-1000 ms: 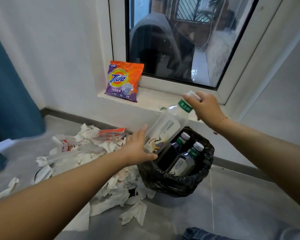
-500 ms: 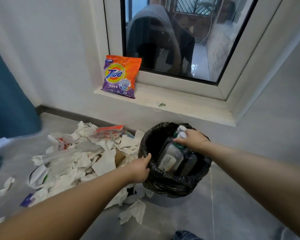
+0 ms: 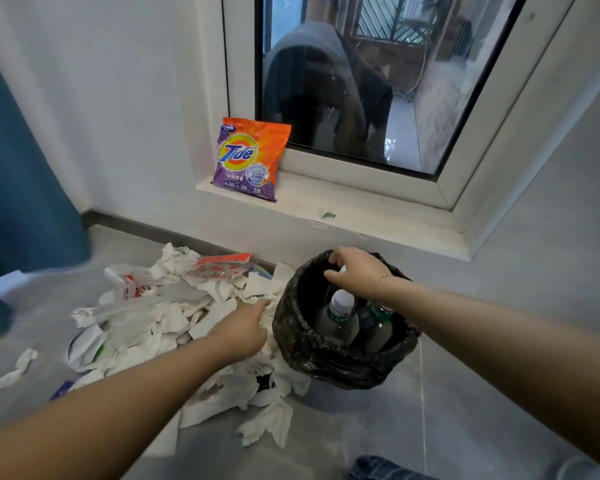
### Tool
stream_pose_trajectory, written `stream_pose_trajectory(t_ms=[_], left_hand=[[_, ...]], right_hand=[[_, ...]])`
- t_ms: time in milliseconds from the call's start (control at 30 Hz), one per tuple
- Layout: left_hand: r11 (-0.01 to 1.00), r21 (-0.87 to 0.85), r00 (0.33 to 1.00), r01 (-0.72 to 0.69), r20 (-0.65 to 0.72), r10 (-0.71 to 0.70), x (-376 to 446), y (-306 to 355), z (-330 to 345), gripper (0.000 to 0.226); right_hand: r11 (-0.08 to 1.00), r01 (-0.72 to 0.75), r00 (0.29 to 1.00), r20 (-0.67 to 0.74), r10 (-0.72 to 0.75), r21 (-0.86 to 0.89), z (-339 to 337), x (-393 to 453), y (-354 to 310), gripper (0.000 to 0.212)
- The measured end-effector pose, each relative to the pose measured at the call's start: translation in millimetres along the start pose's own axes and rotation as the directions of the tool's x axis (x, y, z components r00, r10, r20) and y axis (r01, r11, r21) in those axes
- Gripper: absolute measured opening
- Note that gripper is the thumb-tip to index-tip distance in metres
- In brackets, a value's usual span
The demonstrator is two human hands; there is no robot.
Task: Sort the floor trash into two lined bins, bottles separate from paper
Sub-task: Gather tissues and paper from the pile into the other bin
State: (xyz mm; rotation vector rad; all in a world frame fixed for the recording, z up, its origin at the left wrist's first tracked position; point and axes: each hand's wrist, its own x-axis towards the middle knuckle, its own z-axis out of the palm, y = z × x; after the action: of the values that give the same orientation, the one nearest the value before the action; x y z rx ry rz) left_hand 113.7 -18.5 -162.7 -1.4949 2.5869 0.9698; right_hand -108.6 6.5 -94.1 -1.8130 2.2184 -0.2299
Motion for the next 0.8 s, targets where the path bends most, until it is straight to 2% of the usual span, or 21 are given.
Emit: stream_pose_trajectory(t_ms=[100,233,333,500,667,800], left_hand=[[0.997,0.016,0.996,0.077,-0.046,-0.076,-13.9,-24.9,-18.2,0.058],[0.975,0.114,0.982,0.189,-0.045,-0.185,-34.9,-68.8,-37.5,0.06],[0.944,0.212,0.967,0.252,-0.022,-0.253,-43.5,-103.4,-46.0,0.05],[0.886,0.337,0.94,0.32,0.001,-0.34,-55.7,-155.4,-40.2,0.049],[0.852,0.445,0.938,0.277,0.068,-0.341,-61.0,-182.2,-12.3,0.055],[0.809,0.564,0.967,0.169,0.062,-0.245,-63.8,-200.8,8.5,0.09]], right_hand=[[0.997,0.069,0.998,0.011,-0.069,0.042,-7.1,-3.4,-39.1,0.03],[0.955,0.239,0.962,0.179,-0.208,-0.174,13.0,-5.8,-100.8,0.026],[0.859,0.396,0.894,0.351,-0.279,-0.326,44.2,0.4,-130.3,0.032],[0.735,0.557,0.747,0.62,-0.24,-0.387,107.7,22.5,-152.9,0.027],[0.666,0.641,0.635,0.751,-0.181,-0.381,143.9,41.0,-153.4,0.033],[0.579,0.728,0.581,0.779,-0.237,-0.367,159.5,49.5,-156.4,0.033]])
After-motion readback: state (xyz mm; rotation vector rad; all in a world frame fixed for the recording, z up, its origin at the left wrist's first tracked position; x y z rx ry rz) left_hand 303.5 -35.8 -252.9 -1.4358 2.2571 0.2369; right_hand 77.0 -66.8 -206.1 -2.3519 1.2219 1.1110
